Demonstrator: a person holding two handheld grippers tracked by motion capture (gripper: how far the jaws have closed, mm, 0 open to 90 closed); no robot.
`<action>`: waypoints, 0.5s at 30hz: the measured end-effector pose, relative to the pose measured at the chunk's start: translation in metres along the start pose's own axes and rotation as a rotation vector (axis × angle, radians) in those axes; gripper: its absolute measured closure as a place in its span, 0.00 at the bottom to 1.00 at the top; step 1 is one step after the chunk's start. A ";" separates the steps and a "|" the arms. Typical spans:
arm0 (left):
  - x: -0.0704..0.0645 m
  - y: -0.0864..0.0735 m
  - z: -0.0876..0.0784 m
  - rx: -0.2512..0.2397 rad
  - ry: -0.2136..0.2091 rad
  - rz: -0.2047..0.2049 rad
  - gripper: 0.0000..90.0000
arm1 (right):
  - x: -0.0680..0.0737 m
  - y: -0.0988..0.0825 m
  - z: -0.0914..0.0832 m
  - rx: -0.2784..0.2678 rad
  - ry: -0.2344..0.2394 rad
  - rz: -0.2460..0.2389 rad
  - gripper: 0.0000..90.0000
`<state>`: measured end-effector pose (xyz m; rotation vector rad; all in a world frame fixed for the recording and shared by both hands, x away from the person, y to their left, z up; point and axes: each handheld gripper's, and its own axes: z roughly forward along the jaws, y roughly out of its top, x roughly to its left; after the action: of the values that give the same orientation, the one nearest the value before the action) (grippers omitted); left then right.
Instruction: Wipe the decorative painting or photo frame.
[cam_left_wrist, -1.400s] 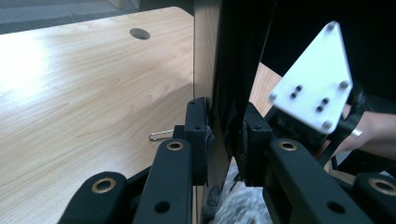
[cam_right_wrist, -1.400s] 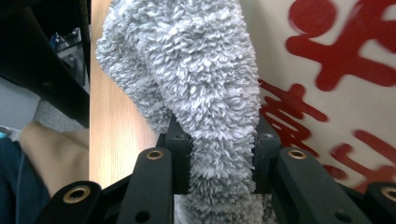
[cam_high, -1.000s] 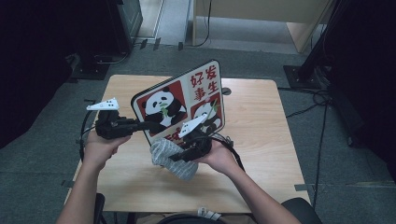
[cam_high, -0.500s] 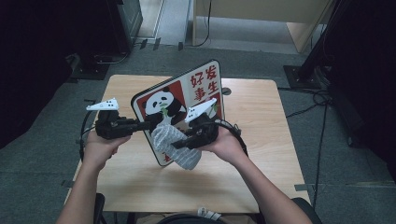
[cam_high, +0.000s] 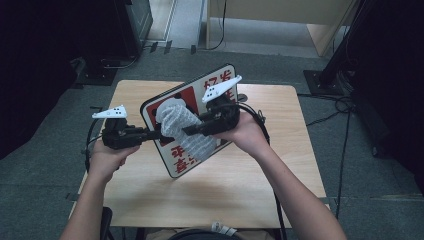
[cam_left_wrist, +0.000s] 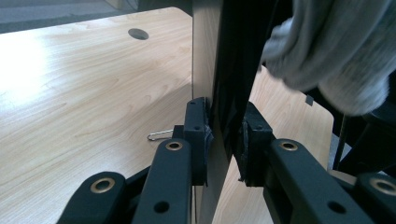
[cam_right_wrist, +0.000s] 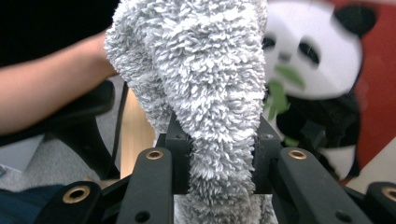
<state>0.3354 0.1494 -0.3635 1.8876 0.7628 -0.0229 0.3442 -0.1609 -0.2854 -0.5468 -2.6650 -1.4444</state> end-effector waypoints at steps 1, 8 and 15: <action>0.000 0.000 0.000 0.000 0.000 0.000 0.85 | 0.000 0.005 -0.002 0.000 0.001 0.006 0.76; 0.000 -0.001 -0.001 -0.011 0.000 -0.008 0.85 | 0.002 0.038 -0.011 -0.024 0.002 -0.012 0.76; 0.000 -0.002 -0.001 -0.019 0.009 0.003 0.86 | -0.003 0.069 -0.015 -0.047 -0.019 -0.029 0.75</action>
<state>0.3343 0.1505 -0.3644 1.8720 0.7637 -0.0050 0.3684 -0.1398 -0.2228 -0.5304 -2.6702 -1.5210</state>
